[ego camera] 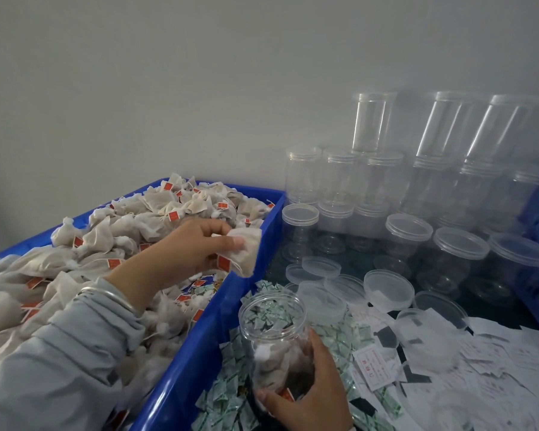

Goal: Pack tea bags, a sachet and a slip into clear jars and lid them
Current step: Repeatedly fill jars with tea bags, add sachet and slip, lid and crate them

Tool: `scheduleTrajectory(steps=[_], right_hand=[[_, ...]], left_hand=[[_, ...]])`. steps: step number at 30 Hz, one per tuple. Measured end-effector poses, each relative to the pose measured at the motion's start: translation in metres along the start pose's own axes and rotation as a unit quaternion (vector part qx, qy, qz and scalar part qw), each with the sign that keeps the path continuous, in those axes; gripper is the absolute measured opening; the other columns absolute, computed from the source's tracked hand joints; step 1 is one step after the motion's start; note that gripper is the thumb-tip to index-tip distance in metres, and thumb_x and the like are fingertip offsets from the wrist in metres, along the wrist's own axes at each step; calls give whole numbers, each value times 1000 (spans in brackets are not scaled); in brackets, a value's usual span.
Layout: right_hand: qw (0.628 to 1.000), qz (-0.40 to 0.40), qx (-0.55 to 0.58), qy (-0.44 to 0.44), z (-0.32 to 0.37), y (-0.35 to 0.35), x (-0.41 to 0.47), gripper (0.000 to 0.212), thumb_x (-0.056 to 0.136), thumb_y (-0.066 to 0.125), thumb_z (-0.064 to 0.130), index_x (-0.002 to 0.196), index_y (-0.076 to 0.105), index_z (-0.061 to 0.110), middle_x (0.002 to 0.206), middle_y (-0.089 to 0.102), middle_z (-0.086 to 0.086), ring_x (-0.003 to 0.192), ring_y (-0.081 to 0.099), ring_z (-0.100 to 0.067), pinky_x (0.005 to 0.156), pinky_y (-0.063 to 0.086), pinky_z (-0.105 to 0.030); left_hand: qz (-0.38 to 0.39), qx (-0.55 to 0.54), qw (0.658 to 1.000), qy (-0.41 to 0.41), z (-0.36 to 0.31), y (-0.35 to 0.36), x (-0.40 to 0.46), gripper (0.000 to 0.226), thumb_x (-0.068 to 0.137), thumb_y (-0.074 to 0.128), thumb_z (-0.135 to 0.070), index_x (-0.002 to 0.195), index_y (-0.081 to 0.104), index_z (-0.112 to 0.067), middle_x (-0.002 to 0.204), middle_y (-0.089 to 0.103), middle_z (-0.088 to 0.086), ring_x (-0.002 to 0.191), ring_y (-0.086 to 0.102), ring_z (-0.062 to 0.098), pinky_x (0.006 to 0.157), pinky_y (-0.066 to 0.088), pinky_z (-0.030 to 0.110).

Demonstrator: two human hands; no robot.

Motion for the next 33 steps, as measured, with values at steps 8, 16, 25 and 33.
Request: scheduleTrajectory(steps=[8,16,25,33], right_hand=[[1000,-2,1,-5,-2,0,2,122,37,87,54,140,22,45,133,41,22,124,42,1,104,41,-28],[1000,11,22,-17,-2,2,4,116,40,88,48,141,31,39,132,51,14,121,50,-4,100,46,-36],[998,19,64,1,-4,4,7,118,43,92,36,141,29,29,117,63,17,110,58,-2,100,46,-30],[1000,26,9,-9,1,3,3,122,38,85,56,143,27,35,133,51,9,121,51,-10,103,44,-37]], left_hand=[[93,71,993,19,-3,41,-12,13,60,75,-30,68,71,-20,77,70,7,67,68,15,58,53,19],[126,42,991,11,1,42,-11,19,64,71,-27,80,71,-16,85,73,9,73,72,21,60,55,20],[-182,271,945,-10,21,-62,13,7,88,65,-19,83,68,-14,74,72,-1,70,67,11,64,51,23],[-113,591,786,-141,76,-88,21,47,89,61,-19,134,49,-14,135,50,7,118,52,21,96,41,29]])
Point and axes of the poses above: each hand's wrist, its own x-axis towards the middle knuckle, its own y-axis out of the palm, z = x × y, the point moved 7 cm from there along x, towards the middle knuckle
